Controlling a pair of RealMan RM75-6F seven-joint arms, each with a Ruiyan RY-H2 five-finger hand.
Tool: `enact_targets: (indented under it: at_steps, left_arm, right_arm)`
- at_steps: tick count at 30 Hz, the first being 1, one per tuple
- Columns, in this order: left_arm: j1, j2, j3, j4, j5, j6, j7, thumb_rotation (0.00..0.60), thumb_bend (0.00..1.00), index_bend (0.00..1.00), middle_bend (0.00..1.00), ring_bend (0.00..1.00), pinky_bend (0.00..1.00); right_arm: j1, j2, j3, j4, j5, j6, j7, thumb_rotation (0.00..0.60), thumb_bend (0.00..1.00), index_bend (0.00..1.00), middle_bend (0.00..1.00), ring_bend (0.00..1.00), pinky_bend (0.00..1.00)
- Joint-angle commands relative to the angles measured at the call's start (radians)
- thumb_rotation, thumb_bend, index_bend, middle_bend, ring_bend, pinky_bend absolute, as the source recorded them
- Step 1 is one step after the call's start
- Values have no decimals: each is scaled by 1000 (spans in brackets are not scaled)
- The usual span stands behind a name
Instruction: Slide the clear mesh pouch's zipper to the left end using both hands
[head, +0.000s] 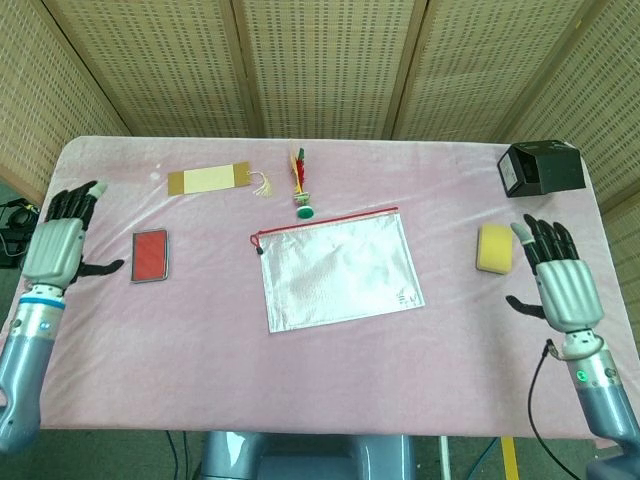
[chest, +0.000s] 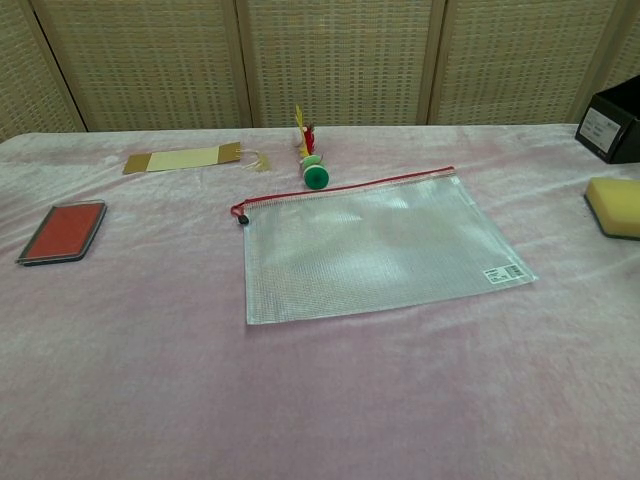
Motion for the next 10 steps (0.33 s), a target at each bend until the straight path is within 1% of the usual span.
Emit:
enact_targets:
  at_steps: [1, 4, 7, 10]
  left_arm:
    - [130, 45, 90, -70, 102, 124, 31, 600, 0, 0, 0, 0, 0]
    - [207, 33, 132, -52, 190, 195, -10, 600, 0, 0, 0, 0, 0]
    - [258, 22, 154, -33, 246, 239, -30, 600, 0, 0, 0, 0, 0]
    - [299, 16, 171, -23, 293, 268, -19, 600, 0, 0, 0, 0, 0]
  right_arm:
    - [-90, 14, -67, 18, -60, 82, -46, 600, 0, 0, 0, 0, 0]
    - [-140, 11, -94, 12, -82, 123, -76, 600, 0, 0, 0, 0, 0]
    - [-174, 7, -109, 7, -102, 155, -92, 600, 0, 0, 0, 0, 0]
    - [-209, 0, -118, 8, -123, 191, -93, 600, 0, 0, 0, 0, 0]
